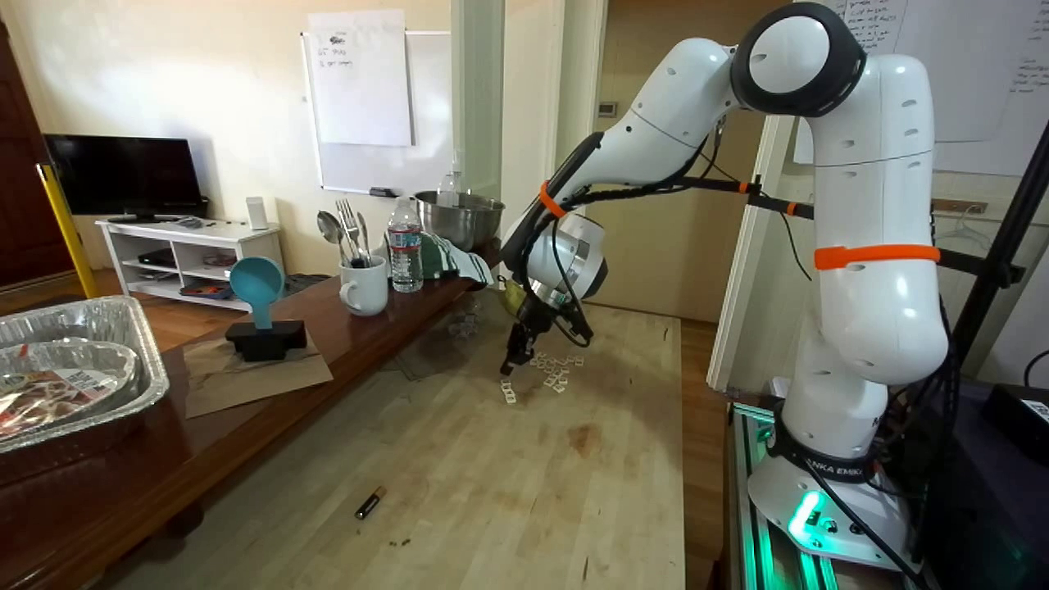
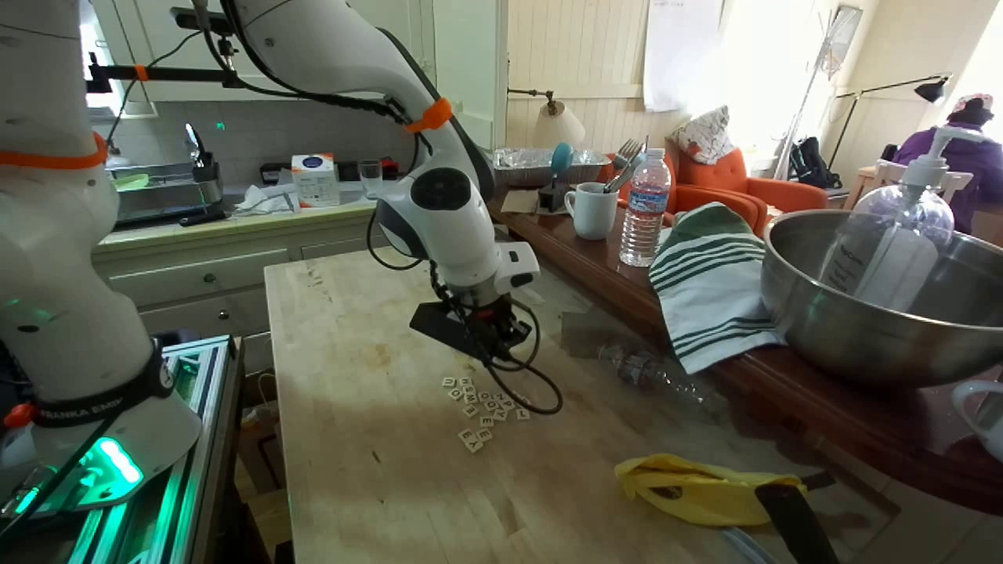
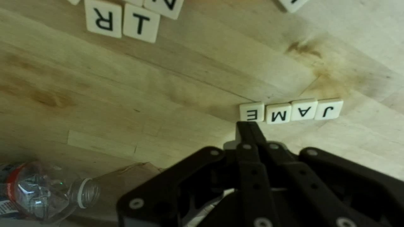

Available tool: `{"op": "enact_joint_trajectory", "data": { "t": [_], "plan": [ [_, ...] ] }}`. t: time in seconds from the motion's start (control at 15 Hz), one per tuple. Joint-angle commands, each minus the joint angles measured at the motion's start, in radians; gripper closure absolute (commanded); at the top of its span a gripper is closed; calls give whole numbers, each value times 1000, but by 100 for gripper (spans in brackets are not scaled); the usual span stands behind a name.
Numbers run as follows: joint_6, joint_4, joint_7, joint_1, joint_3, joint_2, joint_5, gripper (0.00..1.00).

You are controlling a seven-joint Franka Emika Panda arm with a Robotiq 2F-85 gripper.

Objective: Move two letter tiles to the left.

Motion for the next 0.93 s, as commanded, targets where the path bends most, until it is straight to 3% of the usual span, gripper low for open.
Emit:
{"op": "enact_joint_trajectory", "data": {
  "t": [0.0,0.87],
  "plan": [
    [-33,0,-72,-23,13,0,59,100],
    [-35,3,-98,-25,17,27,72,100]
  ]
}}
